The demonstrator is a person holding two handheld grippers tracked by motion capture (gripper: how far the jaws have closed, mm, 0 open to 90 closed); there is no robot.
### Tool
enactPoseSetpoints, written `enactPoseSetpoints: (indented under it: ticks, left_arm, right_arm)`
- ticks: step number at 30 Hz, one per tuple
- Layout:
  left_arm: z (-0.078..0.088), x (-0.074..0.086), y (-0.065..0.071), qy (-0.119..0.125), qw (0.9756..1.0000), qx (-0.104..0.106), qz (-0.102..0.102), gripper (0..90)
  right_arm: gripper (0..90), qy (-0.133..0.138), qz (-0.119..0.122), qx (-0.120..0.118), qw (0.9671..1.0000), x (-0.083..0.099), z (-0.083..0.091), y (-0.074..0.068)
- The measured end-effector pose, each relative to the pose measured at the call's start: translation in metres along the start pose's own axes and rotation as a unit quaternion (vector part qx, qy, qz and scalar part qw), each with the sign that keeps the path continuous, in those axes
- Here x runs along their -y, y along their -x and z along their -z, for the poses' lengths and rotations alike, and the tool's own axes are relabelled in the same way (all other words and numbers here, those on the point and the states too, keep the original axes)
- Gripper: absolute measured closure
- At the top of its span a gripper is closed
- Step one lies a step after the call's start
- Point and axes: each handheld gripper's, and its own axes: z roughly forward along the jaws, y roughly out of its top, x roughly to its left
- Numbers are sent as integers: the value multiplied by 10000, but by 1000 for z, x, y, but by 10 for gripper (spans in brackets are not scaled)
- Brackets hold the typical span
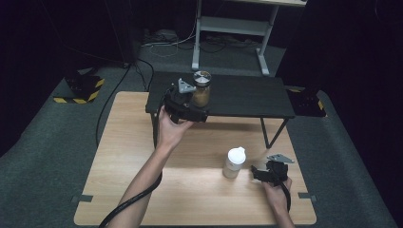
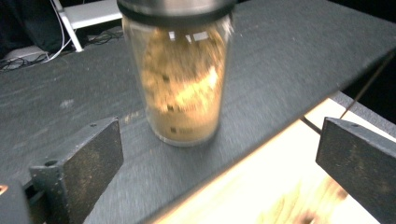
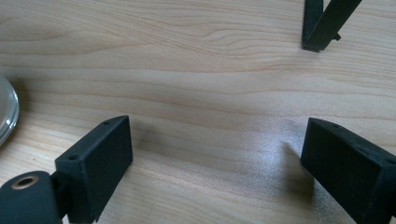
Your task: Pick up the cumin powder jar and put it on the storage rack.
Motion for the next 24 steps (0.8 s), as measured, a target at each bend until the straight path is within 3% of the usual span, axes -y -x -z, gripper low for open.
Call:
enactPoseSetpoints:
  ticks: [7, 18, 24]
  left_arm:
    - [10, 30, 5, -54, 9999, -66, -131, 11]
    - [4, 78, -1, -172, 9997, -89, 175, 13]
    - [0, 94, 9, -296, 9992, -252, -28, 14]
  right_arm:
    - [83, 0, 2, -1, 10000, 0, 0, 0]
    - [83, -2, 4, -1, 10000, 0, 0, 0]
    - [83, 0, 3, -1, 10000, 0, 0, 0]
